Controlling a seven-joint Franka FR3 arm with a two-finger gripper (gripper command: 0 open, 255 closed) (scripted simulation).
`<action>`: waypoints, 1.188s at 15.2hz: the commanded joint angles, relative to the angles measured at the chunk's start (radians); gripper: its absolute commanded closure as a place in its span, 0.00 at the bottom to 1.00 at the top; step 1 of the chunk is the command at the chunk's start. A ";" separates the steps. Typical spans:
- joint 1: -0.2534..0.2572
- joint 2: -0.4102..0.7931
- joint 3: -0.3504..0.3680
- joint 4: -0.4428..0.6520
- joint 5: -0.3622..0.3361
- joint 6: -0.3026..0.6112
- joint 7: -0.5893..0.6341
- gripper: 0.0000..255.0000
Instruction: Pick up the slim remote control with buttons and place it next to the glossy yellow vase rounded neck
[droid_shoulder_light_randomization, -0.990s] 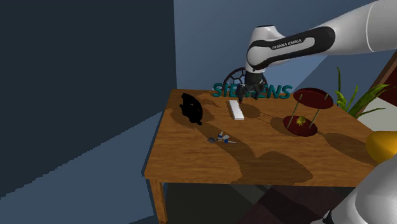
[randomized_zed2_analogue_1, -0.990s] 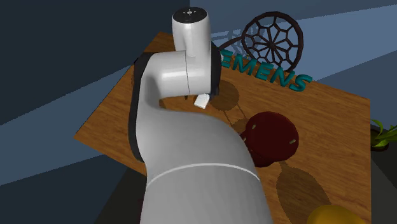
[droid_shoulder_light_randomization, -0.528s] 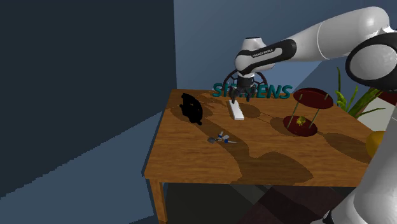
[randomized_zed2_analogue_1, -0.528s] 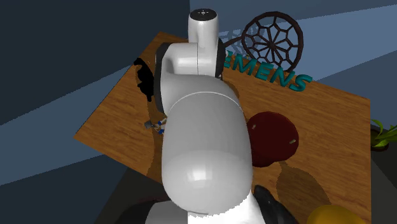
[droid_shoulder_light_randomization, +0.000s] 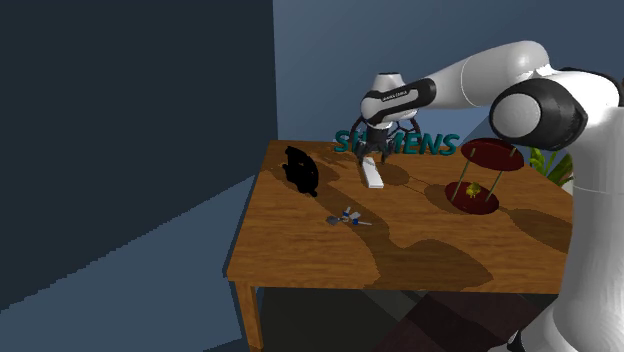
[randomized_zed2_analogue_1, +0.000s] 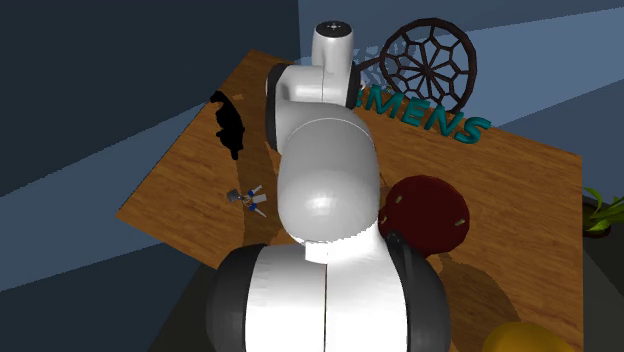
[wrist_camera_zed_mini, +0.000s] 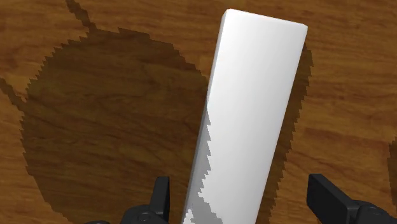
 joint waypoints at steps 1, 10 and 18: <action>-0.002 0.014 0.000 -0.008 0.002 0.023 -0.001 0.00; -0.003 0.035 0.002 -0.026 0.005 0.061 -0.002 0.00; -0.003 0.035 0.002 -0.025 0.005 0.061 -0.002 1.00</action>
